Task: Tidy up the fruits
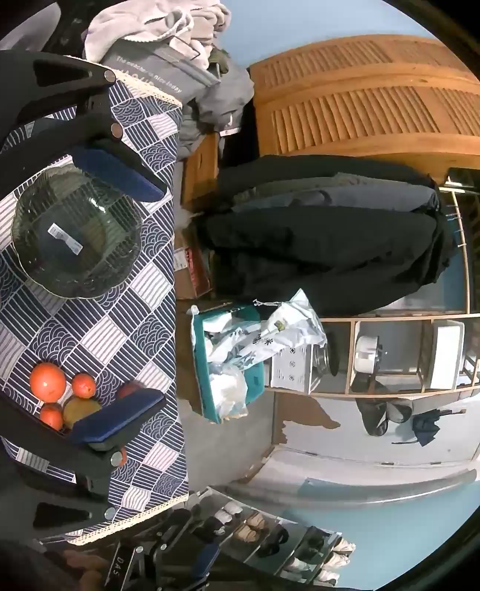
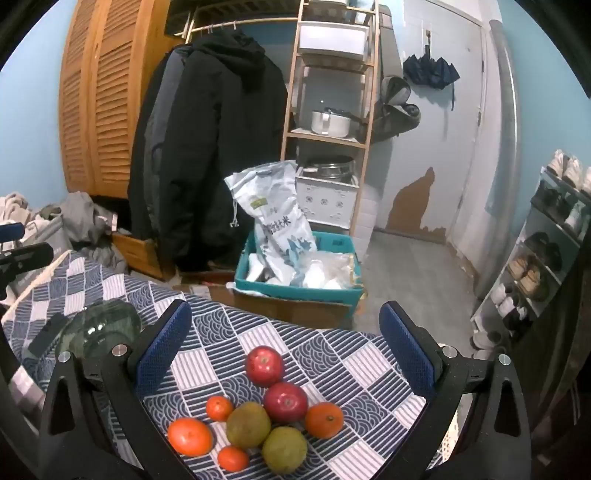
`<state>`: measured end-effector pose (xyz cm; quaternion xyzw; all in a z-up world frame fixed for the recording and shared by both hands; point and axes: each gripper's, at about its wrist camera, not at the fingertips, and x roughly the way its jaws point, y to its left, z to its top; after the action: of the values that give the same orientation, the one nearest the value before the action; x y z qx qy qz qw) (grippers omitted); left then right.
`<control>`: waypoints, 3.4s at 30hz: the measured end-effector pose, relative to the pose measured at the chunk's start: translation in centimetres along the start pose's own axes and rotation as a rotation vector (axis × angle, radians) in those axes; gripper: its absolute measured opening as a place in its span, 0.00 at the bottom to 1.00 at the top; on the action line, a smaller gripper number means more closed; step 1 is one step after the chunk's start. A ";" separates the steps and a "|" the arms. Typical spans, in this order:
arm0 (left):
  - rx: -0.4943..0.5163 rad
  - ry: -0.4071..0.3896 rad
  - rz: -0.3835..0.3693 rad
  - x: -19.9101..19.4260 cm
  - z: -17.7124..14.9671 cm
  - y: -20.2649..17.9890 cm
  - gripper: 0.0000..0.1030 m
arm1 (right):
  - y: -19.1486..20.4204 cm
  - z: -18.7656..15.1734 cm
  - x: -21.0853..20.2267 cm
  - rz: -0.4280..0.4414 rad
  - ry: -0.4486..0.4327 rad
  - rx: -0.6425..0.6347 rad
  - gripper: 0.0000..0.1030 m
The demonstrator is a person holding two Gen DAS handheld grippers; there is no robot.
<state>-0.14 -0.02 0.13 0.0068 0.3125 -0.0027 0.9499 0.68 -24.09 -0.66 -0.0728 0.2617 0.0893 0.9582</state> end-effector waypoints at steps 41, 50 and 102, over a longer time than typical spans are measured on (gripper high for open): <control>0.010 -0.008 -0.013 -0.3 0.0 -0.2 0.99 | 0.4 -0.2 0.1 -0.006 0.001 -0.010 0.97; 0.011 -0.007 -0.011 -0.3 0.1 -0.2 0.99 | 0.4 -0.2 0.1 -0.004 0.000 -0.012 0.97; 0.008 -0.003 -0.020 -0.6 -0.3 -0.7 0.99 | 0.6 -0.2 0.1 -0.007 0.005 -0.014 0.97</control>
<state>-0.77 -0.70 0.26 0.0074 0.3113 -0.0134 0.9502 0.52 -23.53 -0.89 -0.0807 0.2635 0.0878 0.9573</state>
